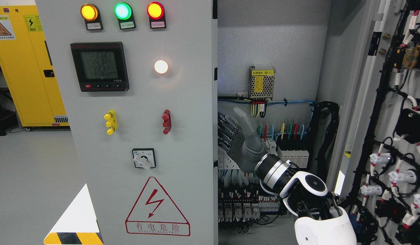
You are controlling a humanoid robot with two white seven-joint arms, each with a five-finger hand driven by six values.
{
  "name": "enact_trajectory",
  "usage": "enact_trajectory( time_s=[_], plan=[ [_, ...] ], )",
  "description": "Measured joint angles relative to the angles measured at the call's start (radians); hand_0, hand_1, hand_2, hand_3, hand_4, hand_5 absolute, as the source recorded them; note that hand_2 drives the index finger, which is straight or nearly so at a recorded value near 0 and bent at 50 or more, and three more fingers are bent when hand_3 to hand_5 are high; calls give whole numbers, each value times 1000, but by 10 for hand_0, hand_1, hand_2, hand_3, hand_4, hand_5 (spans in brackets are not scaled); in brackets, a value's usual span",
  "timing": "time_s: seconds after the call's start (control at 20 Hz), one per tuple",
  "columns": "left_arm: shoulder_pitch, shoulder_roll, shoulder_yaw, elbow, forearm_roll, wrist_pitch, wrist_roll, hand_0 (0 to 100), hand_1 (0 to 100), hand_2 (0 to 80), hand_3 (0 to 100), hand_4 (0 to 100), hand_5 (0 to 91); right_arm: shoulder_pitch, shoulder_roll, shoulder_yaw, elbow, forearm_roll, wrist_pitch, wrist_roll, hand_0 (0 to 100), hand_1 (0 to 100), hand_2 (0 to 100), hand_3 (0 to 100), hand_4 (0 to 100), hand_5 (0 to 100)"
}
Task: Open door with both hands
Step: 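Swing the closed door open with the right hand's back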
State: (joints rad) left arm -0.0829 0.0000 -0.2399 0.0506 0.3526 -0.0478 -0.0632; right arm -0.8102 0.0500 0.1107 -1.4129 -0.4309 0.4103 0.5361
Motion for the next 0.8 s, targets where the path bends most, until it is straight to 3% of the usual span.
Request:
enact_trajectory(
  time_s=[0.8],
  plan=[
    [0,0,0,0,0,2,0,0,0,0,0,0,0,-6,3,-12,4,-10,15,128,221,11,0,0,0,0]
  ],
)
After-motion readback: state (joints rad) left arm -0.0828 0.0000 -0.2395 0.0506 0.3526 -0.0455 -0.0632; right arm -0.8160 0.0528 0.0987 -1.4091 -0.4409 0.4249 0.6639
